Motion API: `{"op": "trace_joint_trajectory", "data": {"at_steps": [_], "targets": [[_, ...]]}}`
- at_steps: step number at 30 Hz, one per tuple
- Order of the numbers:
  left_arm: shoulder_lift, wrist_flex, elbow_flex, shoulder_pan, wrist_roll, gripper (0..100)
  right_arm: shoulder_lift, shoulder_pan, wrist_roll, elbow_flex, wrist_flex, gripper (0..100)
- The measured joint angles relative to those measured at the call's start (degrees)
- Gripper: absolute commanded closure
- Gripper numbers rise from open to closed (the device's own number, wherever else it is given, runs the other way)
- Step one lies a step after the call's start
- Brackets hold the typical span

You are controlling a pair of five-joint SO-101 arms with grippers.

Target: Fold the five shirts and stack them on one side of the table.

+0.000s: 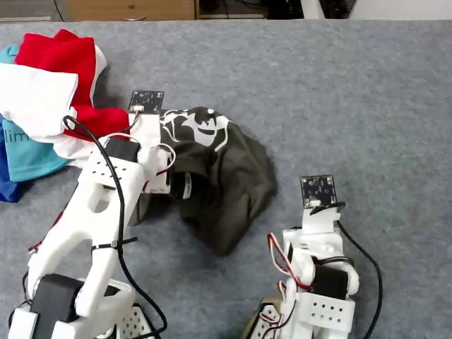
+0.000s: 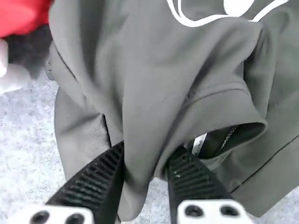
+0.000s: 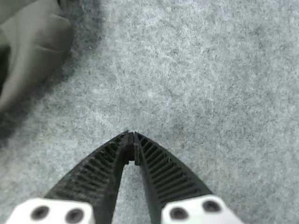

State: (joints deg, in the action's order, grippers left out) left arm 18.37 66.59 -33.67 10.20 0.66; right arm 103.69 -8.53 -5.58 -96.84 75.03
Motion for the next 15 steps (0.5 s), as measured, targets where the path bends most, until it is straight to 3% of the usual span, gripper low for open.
{"op": "trace_joint_trajectory", "data": {"at_steps": [15], "targets": [[0.2,0.0,-1.1,-3.3,0.0,89,0.0,0.0,0.0,0.0,0.0,99.3]]}}
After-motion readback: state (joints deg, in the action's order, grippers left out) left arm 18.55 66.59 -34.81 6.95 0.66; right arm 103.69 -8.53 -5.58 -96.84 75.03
